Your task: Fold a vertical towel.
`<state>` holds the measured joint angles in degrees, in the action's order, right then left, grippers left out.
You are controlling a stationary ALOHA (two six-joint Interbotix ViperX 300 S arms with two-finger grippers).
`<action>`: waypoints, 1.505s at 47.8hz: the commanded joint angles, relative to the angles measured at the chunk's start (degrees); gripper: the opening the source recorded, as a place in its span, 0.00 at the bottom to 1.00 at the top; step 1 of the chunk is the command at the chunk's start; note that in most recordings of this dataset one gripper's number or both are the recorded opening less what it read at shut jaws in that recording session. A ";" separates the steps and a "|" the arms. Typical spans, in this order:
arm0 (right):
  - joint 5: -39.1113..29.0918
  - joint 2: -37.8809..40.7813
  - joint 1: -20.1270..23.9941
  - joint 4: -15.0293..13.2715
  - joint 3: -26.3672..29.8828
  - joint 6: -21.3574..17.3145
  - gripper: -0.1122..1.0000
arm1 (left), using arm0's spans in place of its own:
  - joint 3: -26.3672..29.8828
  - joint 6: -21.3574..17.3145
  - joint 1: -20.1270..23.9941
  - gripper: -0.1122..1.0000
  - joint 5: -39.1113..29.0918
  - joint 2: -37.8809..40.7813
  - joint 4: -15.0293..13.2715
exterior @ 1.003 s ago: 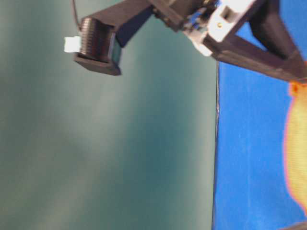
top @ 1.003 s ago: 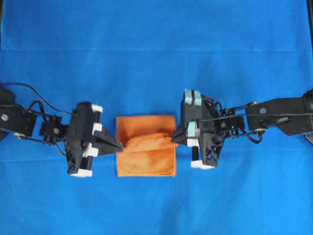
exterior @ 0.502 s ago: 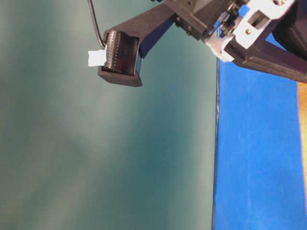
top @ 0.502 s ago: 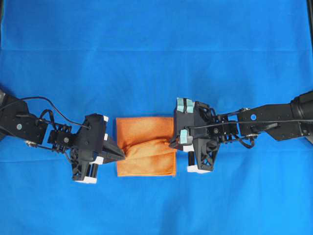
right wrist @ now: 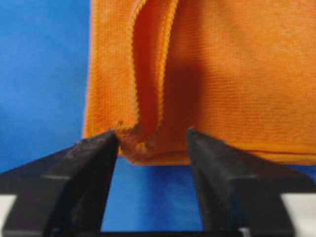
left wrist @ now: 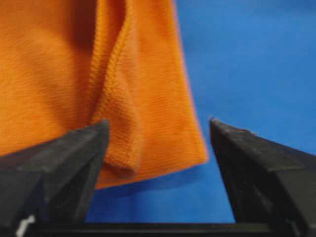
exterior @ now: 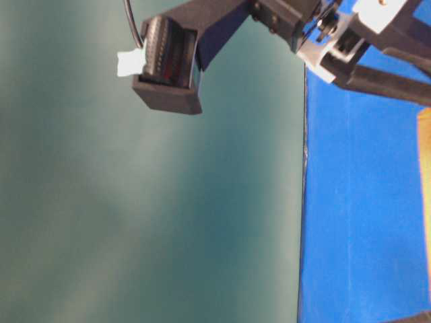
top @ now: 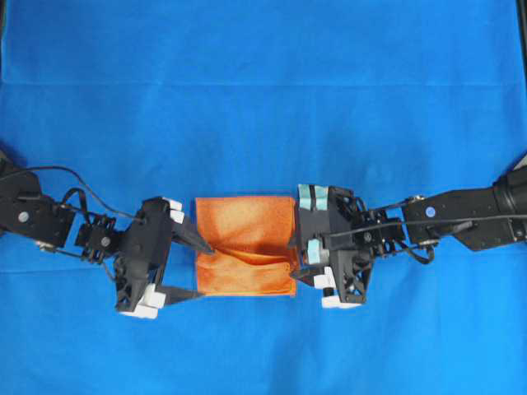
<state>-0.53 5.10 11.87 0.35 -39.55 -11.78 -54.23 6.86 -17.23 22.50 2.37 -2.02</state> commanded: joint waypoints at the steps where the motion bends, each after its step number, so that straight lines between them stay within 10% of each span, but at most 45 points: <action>1: 0.18 -2.02 1.76 0.00 1.14 -0.18 0.60 | 0.79 0.26 -1.76 0.81 -0.62 -2.20 0.00; 20: 0.18 -8.35 5.98 -0.26 0.53 0.09 0.61 | 1.14 1.41 -6.24 0.56 -6.24 -10.28 0.09; 45: -0.70 -25.05 1.49 -2.37 -1.93 0.53 0.60 | 0.26 0.26 -2.72 0.56 -12.66 -30.76 0.09; 72: -4.04 -53.44 -2.46 -5.54 -14.94 0.53 0.60 | -4.31 -10.90 2.55 0.56 -23.91 -56.51 0.18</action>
<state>-3.96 -44.30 10.46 -4.92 -53.17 -11.25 -58.62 -3.96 -15.73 0.00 -51.77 -2.02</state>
